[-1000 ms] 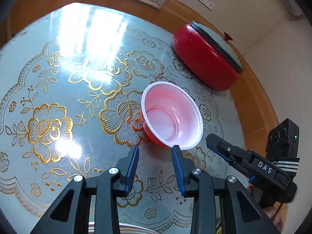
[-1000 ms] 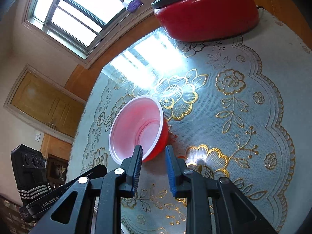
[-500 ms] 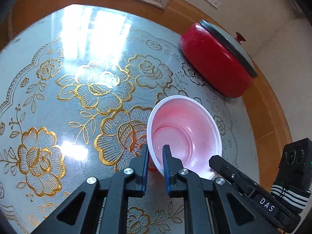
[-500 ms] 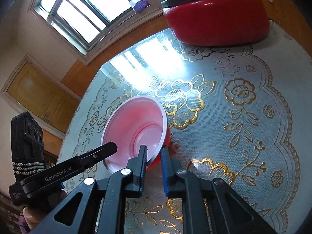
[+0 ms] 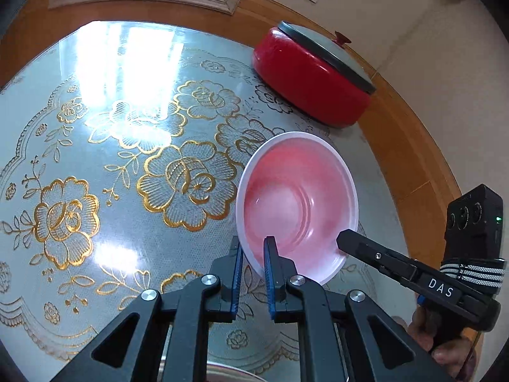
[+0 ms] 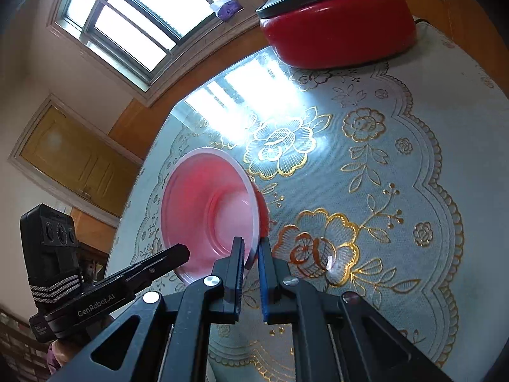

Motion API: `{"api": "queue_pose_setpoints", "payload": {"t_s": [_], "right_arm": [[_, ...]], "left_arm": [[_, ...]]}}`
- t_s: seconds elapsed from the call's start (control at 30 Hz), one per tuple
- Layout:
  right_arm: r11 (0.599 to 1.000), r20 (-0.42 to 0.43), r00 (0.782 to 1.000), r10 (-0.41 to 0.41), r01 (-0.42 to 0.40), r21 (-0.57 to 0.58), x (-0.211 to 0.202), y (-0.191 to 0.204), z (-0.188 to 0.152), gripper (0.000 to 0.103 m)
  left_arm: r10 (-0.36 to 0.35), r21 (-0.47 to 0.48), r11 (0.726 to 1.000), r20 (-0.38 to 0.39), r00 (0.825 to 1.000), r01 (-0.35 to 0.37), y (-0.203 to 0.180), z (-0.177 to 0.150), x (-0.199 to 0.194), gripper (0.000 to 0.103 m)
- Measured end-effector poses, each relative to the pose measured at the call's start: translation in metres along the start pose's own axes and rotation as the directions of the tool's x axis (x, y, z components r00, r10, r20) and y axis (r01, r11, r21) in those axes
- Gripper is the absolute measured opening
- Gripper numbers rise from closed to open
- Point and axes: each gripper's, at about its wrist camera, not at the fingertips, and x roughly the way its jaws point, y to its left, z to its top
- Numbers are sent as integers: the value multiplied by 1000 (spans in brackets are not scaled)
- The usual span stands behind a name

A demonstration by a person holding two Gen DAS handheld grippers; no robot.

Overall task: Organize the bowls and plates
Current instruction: 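Lift the pink-and-red bowl with both grippers and carry it over the steel bowl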

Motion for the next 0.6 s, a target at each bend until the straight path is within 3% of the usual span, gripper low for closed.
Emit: {"api": "queue_pose_setpoints", "payload": {"t_s": [0.13,0.27,0.43,0.6], "right_arm": [[1000,13,1000,10,-10,-17,-19,2,-16,7],[998,47,999,16,-13,-61,-49,10,-33,9],[995,99,995,-8,19,-102,-91,14,-59,9],[994,113,993,-29,41,-103,-125,8,-86,9]], "left_arm": [[10,56,998,24,1000,-11,-15,-19,-15,12],[-28,91,996,38,999,25,-29,-37,-34,12],[-70,200,978,63,996,56,-54,-66,-60,13],[-118,258,960,20,993,109,-73,-92,-70,13]]}}
